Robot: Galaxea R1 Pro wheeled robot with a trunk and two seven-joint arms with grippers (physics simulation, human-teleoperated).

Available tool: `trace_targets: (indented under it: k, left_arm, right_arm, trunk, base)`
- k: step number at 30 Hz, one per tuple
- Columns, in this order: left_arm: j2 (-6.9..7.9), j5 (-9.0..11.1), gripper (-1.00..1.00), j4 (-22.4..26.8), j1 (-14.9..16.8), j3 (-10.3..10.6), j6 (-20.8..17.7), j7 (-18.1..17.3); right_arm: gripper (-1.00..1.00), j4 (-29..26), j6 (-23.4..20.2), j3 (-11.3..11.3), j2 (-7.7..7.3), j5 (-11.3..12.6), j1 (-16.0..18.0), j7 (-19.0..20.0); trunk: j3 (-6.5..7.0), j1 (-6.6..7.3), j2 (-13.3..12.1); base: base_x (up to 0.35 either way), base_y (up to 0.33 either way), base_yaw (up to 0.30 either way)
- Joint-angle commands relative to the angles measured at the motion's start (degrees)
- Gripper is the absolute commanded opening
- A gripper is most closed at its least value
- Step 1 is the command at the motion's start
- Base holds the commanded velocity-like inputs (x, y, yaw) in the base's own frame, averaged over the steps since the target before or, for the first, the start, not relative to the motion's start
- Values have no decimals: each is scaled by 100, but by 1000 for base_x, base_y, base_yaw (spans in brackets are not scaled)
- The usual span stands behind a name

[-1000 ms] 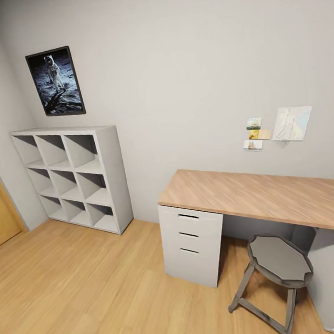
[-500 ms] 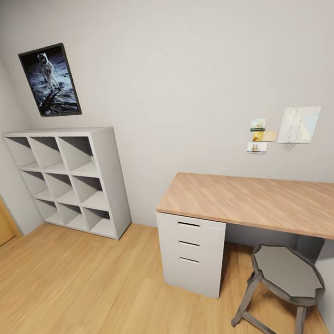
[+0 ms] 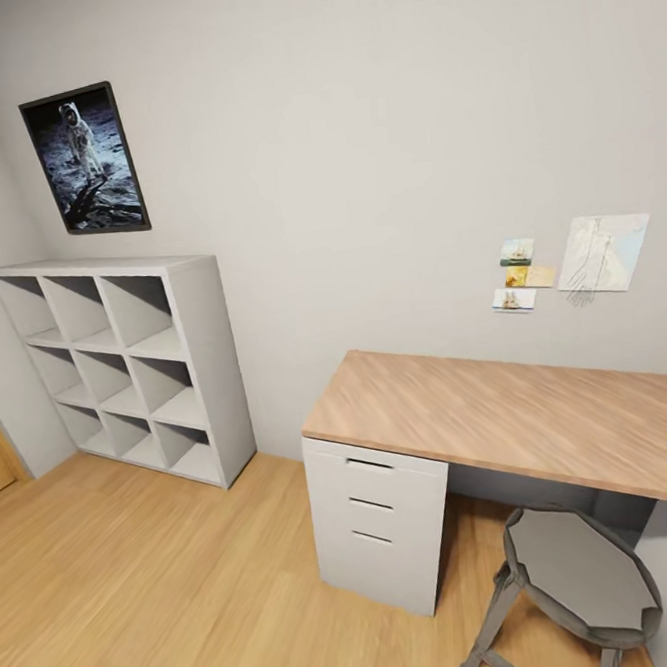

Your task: Attach the digital camera to the camera tripod in the bedroom.

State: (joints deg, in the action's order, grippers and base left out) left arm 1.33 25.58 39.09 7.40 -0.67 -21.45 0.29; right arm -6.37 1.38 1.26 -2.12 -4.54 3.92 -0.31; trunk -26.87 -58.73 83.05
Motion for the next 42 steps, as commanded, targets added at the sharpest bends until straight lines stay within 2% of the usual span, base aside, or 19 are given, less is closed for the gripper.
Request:
trace_targets:
  k: [1, 2, 8, 9, 11, 13, 16, 19, 20, 23, 25, 29, 32, 33, 37, 42]
  left_arm:
    - [0, 43, 100, 10, 34, -36, -44, 0]
    - [-4, 45, 100, 16, 65, -82, -56, -2]
    - [-60, 60, 100, 122, 277, -881, -187, 0]
    - [-72, 74, 100, 232, 322, -1150, -218, 46]
    - [-83, 143, 100, 384, 352, -1402, -237, 151]
    - [-103, 317, 100, 537, 370, -1627, -250, 331]
    - [-176, 786, 100, 769, 386, -1856, -257, 779]
    - [-306, 1395, 100, 1054, 394, -1974, -231, 1444]
    - [-400, 2010, 100, 1314, 401, -2012, -203, 2053]
    - [-445, 2478, 100, 1463, 411, -2005, -186, 2391]
    - [-463, 2660, 100, 1519, 417, -1999, -179, 2533]
    - [-441, 2872, 100, 1596, 421, -1983, -172, 2726]
    - [-419, 2891, 100, 1608, 419, -1978, -170, 2767]
    - [-404, 2824, 100, 1613, 404, -1977, -168, 2796]
    - [-394, 2628, 100, 1619, 381, -2010, -171, 2800]
    - [-392, 2543, 100, 1625, 370, -2039, -187, 2801]
  right_arm:
    - [100, 4, 14, 9, -1, -47, 4, -3]
    - [100, 4, 12, 8, -1, -47, 3, -3]
    - [100, 4, 5, 6, 6, -47, 5, 0]
    - [100, 4, 8, 6, 11, -47, 4, 2]
    - [100, 4, 6, 6, 14, -47, 4, 3]
    - [100, 4, 8, 6, 16, -47, 5, 3]
    - [100, 4, 10, 6, 19, -47, 4, 1]
    - [100, 4, 11, 6, 20, -47, 4, -2]
    - [100, 4, 16, 6, 20, -47, 3, -3]
    - [100, 4, 26, 9, 29, -48, 3, -2]
    - [100, 4, 22, 1, 41, -48, 5, -3]
    - [100, -49, -23, -14, 91, -53, 44, -6]
    - [100, -205, -53, 0, 187, -93, 144, -8]
    - [100, -385, -107, 22, 302, -180, 274, -6]
    - [100, -603, -235, 40, 437, -328, 474, 1]
    - [100, -767, -532, 47, 600, -515, 815, 14]
  trunk:
    - [-6, 0, 3]
    - [-6, 0, 3]
    - [-6, 0, 3]
    - [-6, 0, 3]
    - [-6, 0, 3]
    - [-6, 0, 3]
    - [-6, 0, 3]
    - [-6, 0, 3]
    - [-6, 0, 3]
    - [-6, 0, 3]
    - [-6, 0, 3]
    - [-6, 0, 3]
    - [-6, 0, 3]
    - [-6, 0, 3]
    - [-6, 0, 3]
    - [-6, 0, 3]
  base:
    - [34, -18, 0]
    - [27, -15, 0]
    - [11, -6, 0]
    - [4, -2, 0]
    - [3, -1, 0]
    - [2, -1, 0]
    - [0, 0, 0]
    - [0, 0, 0]
    - [0, 0, 0]
    - [0, 0, 0]
    - [0, 0, 0]
    - [0, 0, 0]
    - [0, 0, 0]
    - [0, 0, 6]
    - [0, 0, 83]
    - [0, 0, 205]
